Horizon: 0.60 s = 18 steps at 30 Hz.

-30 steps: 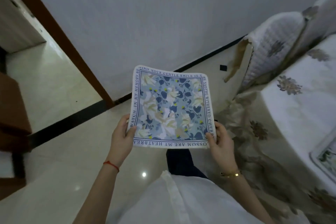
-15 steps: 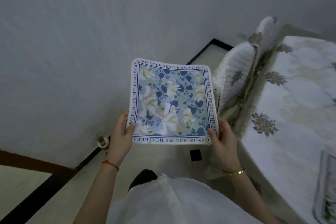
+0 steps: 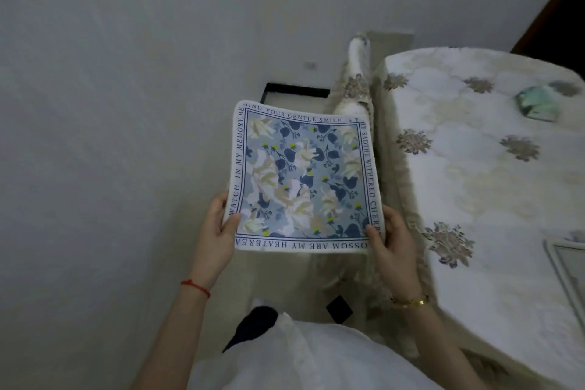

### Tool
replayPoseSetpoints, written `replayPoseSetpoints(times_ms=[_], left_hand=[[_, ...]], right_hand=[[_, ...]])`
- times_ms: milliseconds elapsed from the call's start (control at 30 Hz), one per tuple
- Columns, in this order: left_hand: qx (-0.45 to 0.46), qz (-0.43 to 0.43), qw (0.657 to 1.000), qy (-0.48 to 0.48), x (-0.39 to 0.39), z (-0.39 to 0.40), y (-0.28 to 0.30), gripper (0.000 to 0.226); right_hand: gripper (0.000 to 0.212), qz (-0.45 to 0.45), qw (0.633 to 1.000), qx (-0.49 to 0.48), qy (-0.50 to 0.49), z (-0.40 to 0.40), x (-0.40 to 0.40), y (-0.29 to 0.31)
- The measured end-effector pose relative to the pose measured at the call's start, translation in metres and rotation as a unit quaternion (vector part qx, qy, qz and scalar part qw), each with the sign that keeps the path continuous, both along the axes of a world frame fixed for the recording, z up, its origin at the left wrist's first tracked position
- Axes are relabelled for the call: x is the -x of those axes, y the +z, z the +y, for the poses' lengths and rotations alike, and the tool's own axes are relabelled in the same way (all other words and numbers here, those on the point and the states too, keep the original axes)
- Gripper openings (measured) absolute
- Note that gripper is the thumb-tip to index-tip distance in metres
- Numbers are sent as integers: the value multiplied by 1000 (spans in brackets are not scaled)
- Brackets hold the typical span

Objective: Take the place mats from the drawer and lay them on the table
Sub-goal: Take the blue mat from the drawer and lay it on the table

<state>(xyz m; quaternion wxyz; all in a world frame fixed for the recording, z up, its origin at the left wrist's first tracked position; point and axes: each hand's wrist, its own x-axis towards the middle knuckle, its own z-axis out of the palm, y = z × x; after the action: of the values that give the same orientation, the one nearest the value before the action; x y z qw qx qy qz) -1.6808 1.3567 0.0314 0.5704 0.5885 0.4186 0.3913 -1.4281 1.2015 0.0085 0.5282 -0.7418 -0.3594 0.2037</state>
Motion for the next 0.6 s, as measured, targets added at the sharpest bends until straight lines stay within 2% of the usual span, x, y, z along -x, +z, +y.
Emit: replayPoseSetpoints(times_ms=[267,600], left_hand=[[-12,39,985,-168,-70,166,9,37],[-41,59,929,-362,-234,253,-1,30]], right_hand=[[37,9,985,-22,-172,83,3,0],[34,29,926,-10,-377,118,-42,-8]])
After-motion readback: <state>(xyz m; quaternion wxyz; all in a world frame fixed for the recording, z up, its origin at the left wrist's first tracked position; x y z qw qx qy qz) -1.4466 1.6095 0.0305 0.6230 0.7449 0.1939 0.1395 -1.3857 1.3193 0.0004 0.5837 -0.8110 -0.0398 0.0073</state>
